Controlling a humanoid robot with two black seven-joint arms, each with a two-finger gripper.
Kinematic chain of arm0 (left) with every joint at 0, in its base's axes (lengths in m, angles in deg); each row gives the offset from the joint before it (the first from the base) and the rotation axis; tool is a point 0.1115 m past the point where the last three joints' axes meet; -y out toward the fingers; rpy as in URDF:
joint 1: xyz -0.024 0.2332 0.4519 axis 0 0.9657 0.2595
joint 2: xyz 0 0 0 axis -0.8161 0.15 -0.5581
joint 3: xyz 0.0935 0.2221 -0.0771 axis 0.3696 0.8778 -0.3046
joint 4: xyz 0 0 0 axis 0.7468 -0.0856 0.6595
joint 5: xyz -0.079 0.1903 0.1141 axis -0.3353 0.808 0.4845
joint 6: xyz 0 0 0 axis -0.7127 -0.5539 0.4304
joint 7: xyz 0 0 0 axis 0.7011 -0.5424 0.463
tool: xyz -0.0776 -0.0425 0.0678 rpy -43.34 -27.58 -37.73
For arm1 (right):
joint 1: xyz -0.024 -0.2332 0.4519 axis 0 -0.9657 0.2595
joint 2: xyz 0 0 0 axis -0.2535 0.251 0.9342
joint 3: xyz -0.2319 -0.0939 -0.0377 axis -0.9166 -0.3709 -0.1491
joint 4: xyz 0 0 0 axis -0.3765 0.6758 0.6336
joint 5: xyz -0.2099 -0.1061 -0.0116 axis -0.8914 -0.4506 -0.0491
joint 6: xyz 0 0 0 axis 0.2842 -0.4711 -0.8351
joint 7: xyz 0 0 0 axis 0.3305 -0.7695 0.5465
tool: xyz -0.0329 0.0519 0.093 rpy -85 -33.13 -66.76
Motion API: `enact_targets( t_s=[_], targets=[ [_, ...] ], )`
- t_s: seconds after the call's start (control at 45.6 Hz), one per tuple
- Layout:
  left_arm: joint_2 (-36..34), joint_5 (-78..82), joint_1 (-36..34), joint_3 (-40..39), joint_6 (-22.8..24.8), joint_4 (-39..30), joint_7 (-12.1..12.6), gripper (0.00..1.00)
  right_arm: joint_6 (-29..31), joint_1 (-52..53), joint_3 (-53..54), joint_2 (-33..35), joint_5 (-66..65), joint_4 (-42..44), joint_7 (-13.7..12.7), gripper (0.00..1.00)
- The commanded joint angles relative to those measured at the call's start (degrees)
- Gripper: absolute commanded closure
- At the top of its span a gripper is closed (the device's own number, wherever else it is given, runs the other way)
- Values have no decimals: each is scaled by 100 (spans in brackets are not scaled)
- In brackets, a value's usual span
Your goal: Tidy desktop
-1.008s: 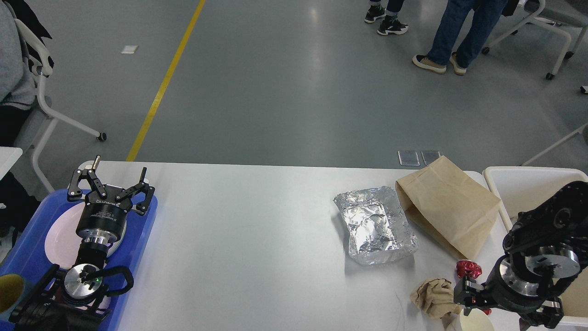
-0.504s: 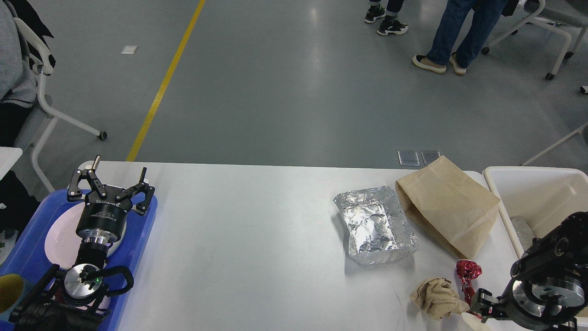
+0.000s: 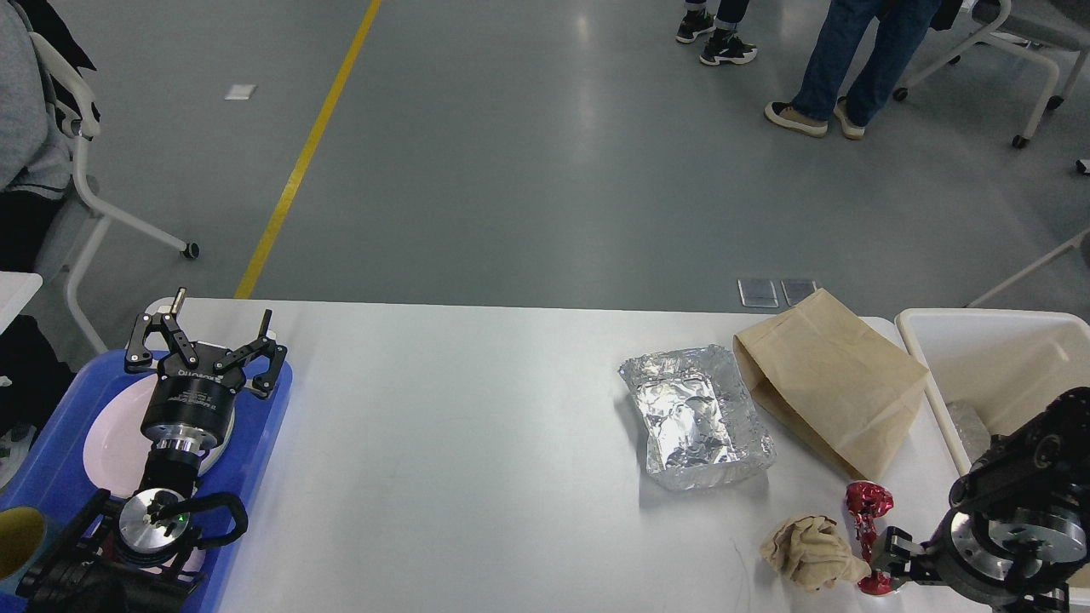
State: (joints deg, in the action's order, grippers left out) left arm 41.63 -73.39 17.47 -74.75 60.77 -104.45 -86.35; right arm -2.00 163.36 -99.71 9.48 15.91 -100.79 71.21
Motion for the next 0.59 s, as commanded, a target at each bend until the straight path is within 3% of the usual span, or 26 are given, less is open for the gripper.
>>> enact_targets(
  t_s=[0.0,0.263,0.395,0.57],
  targets=[
    [0,0,-1,0,0,6,1,4,-15,-156,31,-61,-14,-73,0,1],
    [0,0,-1,0,0,6,1,4,-357,-867,137,360,4,-2,0,3],
    [0,0,-1,0,0,6,1,4,-903,-1360,751,730,74,-55,0,3],
    [0,0,-1,0,0,6,1,4,-982,-1518,1182,968,109,-231,0,3]
  ],
)
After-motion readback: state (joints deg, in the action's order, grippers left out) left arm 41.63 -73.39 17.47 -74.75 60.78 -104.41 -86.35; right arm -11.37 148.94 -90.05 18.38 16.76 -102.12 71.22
